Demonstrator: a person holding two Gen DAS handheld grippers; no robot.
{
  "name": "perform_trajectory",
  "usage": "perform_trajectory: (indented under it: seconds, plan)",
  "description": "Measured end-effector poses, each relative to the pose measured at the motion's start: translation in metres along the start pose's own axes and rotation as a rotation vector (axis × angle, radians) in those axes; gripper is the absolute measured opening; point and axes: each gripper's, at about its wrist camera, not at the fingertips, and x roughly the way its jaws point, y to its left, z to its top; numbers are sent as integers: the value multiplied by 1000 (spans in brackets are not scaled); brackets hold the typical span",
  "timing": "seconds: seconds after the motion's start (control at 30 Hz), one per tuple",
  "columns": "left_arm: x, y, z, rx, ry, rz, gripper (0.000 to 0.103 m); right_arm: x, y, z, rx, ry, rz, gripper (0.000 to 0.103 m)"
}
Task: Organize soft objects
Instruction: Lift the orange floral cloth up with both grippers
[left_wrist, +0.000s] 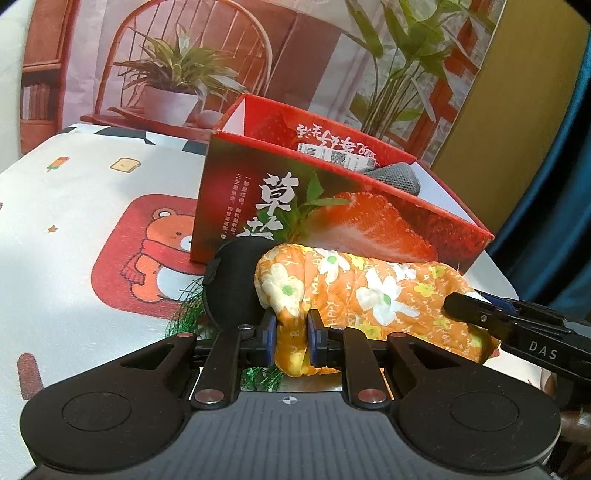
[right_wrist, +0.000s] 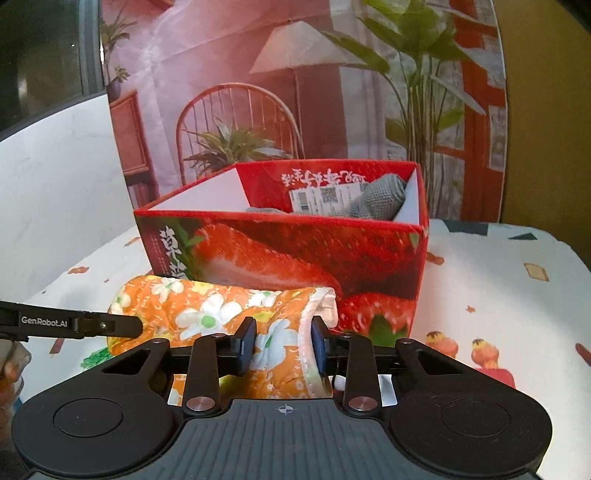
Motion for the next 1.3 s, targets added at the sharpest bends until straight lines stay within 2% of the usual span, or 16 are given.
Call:
perform_trajectory:
  seconds: [0.33, 0.97, 1.3]
  plan:
    - [1, 3, -2, -10, 3, 1, 18, -1, -4, -4, 14, 15, 0, 24]
    - [6, 6, -6, -20, 18, -5, 18, -3, -8, -13, 45, 21, -5, 25]
    - [-5, 1, 4, 3, -25, -16, 14, -12, -2, -1, -2, -20, 8, 13]
